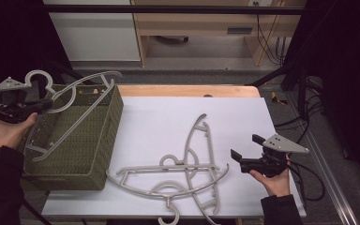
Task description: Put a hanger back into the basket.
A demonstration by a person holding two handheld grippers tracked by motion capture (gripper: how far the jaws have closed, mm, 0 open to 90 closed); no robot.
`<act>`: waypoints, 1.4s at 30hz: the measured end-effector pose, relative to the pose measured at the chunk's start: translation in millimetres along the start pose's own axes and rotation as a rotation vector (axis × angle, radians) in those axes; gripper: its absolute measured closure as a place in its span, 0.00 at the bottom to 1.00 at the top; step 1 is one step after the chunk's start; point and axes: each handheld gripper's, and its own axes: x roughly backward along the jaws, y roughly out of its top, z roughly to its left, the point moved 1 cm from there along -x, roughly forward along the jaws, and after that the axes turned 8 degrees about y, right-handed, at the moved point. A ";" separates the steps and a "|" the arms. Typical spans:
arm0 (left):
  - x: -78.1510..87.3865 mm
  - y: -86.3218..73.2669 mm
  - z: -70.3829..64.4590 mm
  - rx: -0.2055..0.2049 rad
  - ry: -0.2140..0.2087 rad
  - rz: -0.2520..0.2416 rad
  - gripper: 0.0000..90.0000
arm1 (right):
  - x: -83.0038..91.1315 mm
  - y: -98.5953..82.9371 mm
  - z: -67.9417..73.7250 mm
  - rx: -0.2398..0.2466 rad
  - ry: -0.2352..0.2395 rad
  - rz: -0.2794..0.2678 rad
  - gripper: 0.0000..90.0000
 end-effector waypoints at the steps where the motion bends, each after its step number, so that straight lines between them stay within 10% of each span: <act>1: -2.3 -1.4 2.2 0.004 0.001 0.008 0.92 | 0.0 0.0 0.0 0.000 0.000 0.000 0.05; 27: -18.7 -27.0 44.8 0.008 0.007 0.036 0.92 | -2.2 -1.8 -2.1 0.002 -0.012 0.011 0.05; 42: -28.0 -44.7 37.6 -0.066 -0.008 0.036 0.92 | -3.6 -2.0 -1.9 0.002 -0.014 0.016 0.05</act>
